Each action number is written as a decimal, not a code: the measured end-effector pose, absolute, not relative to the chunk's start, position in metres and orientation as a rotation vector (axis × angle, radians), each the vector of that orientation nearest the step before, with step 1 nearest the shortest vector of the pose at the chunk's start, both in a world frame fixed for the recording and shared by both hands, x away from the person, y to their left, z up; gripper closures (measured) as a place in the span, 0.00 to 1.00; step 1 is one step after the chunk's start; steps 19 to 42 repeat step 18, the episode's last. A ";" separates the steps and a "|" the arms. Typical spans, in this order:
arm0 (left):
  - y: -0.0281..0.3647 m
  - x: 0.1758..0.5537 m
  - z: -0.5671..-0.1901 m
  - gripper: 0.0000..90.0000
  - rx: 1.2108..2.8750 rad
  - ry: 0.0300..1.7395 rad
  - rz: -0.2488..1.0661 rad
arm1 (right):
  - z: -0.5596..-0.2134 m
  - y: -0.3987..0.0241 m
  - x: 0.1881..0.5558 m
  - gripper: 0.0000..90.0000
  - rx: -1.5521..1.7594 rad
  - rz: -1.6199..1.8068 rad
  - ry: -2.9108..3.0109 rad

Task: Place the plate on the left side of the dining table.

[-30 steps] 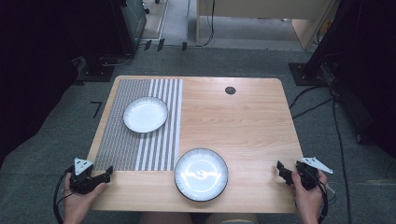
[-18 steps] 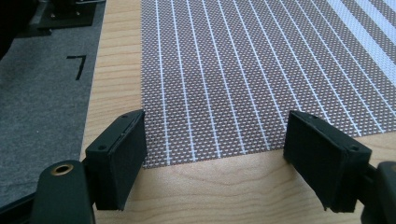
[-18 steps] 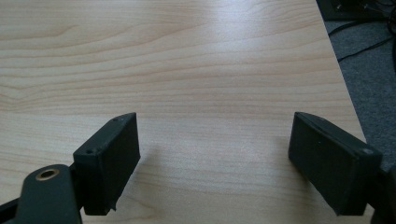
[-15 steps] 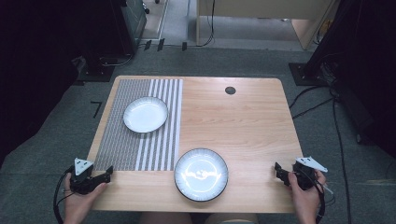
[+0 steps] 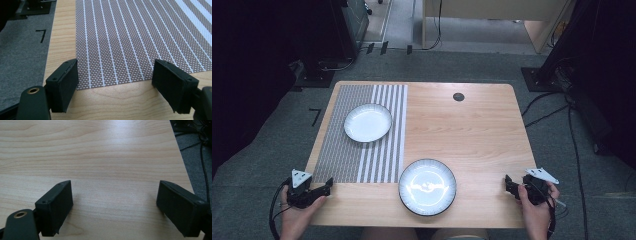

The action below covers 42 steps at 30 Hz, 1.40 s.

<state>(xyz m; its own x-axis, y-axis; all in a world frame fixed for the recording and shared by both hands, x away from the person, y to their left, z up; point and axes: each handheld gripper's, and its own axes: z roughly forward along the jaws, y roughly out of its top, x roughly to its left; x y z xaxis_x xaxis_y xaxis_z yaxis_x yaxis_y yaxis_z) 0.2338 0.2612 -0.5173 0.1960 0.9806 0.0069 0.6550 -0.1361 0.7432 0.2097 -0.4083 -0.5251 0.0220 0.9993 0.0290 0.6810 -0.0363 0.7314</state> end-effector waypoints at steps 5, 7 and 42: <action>0.261 0.234 -0.517 0.24 1.866 1.525 0.686 | -0.525 -0.407 0.209 0.15 1.780 0.771 1.702; 0.261 0.234 -0.517 0.24 1.867 1.525 0.686 | -0.525 -0.407 0.209 0.15 1.780 0.771 1.702; 0.261 0.234 -0.517 0.24 1.866 1.524 0.686 | -0.525 -0.407 0.209 0.15 1.780 0.771 1.702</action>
